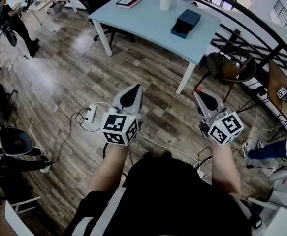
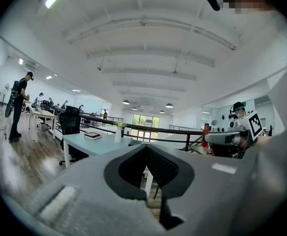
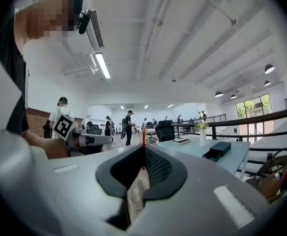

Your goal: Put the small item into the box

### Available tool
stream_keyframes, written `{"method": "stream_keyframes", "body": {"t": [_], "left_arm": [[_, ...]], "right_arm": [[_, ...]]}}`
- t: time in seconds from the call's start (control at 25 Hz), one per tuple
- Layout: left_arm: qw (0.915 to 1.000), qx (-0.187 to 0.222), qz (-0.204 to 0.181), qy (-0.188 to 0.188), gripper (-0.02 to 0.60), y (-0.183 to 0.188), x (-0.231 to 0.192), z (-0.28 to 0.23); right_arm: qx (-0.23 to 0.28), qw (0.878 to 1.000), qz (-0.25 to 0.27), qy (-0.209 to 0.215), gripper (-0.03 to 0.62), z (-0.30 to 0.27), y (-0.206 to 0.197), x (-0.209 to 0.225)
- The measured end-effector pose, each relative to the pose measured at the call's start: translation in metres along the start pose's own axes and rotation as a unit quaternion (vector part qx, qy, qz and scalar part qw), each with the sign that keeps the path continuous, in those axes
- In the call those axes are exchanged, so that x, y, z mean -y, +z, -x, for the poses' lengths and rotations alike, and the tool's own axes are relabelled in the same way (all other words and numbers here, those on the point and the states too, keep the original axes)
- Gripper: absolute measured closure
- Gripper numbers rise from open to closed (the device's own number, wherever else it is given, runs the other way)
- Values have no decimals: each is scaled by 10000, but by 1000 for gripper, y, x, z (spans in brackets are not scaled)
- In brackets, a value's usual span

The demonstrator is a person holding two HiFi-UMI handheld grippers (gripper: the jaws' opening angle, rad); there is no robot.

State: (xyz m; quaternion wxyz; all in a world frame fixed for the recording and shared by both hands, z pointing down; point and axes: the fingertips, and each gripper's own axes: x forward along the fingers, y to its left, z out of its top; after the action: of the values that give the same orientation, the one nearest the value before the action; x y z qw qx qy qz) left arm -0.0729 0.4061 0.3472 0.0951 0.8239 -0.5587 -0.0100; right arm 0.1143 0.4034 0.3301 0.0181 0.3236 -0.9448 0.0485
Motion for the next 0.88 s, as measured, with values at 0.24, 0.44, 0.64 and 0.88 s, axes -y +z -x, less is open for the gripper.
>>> {"method": "stream_keyframes", "body": {"t": [0.24, 0.44, 0.64, 0.88], "left_arm": [[9998, -148, -135, 72, 575, -11, -8, 0], [9995, -294, -68, -20, 575, -17, -25, 2], [9994, -284, -132, -146, 574, -19, -32, 11], [9989, -380, -207, -191, 574, -26, -42, 14]], "right_arm": [[-5, 10000, -17, 10, 586, -5, -3, 0], [-102, 9999, -39, -23, 586, -17, -13, -9], [-199, 9997, -76, -111, 585, -19, -19, -19], [-198, 9996, -155, -155, 583, -24, -17, -26]]}}
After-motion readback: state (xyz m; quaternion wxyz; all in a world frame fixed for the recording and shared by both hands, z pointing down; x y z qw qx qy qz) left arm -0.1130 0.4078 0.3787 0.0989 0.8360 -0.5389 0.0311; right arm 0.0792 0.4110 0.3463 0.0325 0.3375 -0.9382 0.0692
